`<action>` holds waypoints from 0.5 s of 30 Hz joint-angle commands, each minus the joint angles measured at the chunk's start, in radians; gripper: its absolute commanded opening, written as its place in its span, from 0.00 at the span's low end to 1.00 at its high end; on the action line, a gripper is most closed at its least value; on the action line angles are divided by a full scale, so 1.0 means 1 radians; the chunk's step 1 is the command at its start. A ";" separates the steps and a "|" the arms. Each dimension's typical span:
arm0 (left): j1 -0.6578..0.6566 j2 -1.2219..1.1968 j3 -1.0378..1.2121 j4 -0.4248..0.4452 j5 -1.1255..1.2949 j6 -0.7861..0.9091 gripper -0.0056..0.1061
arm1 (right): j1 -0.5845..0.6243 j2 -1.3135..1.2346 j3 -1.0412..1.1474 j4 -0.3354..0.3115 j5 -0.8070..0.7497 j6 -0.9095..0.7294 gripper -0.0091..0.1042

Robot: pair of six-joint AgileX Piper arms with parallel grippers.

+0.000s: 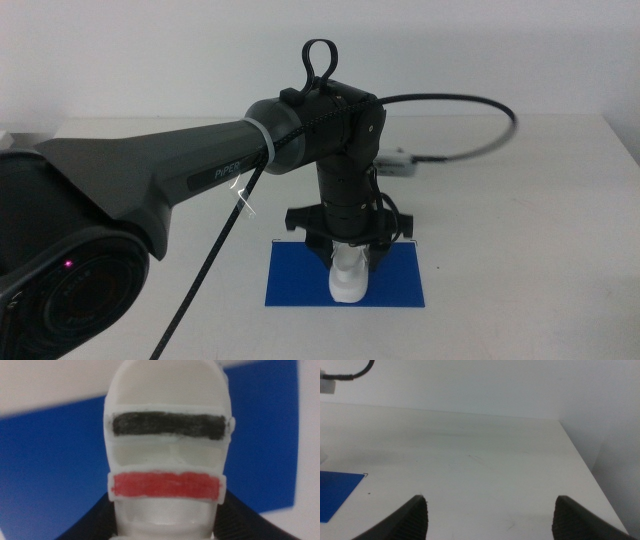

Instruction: Use one arm to grab the shoe from the table and place it on the mat.

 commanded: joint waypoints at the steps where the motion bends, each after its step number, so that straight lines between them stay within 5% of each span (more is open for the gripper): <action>1: -0.005 -0.064 -0.031 -0.017 -0.002 -0.252 0.04 | -0.002 -0.026 0.005 -0.009 -0.076 -0.008 0.65; 15: -0.005 -0.064 -0.031 0.002 -0.002 -1.245 0.04 | -0.002 -0.026 0.005 -0.009 -0.076 -0.008 0.65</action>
